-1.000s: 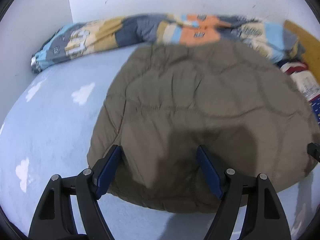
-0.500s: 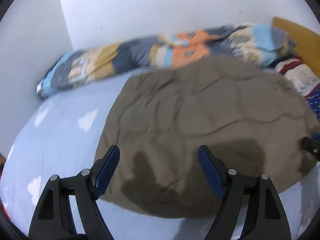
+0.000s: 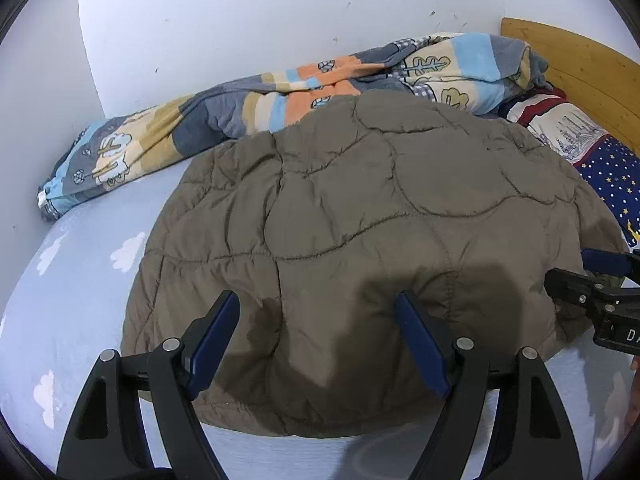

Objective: Fold large clothes

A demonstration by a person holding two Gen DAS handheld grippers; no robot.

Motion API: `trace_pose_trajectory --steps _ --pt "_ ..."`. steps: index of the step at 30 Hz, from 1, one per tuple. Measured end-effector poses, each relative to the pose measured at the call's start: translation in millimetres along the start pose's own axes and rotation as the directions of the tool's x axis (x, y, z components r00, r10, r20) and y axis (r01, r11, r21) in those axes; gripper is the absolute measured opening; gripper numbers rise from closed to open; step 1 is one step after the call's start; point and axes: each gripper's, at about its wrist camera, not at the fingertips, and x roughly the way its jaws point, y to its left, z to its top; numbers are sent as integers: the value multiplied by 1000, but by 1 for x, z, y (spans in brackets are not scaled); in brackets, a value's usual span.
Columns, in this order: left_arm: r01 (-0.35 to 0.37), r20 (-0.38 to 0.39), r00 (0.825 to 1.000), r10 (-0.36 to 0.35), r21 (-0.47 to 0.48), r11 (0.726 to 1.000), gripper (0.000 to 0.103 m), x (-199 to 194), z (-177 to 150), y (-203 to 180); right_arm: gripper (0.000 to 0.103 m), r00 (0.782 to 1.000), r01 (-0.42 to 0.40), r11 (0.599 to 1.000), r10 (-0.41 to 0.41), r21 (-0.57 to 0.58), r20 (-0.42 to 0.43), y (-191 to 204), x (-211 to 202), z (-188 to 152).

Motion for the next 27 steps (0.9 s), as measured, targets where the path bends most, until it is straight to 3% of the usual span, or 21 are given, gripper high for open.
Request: trace_pose_trajectory --steps 27 --pt "-33 9 999 33 55 998 80 6 -5 -10 89 998 27 1000 -27 -5 -49 -5 15 -5"
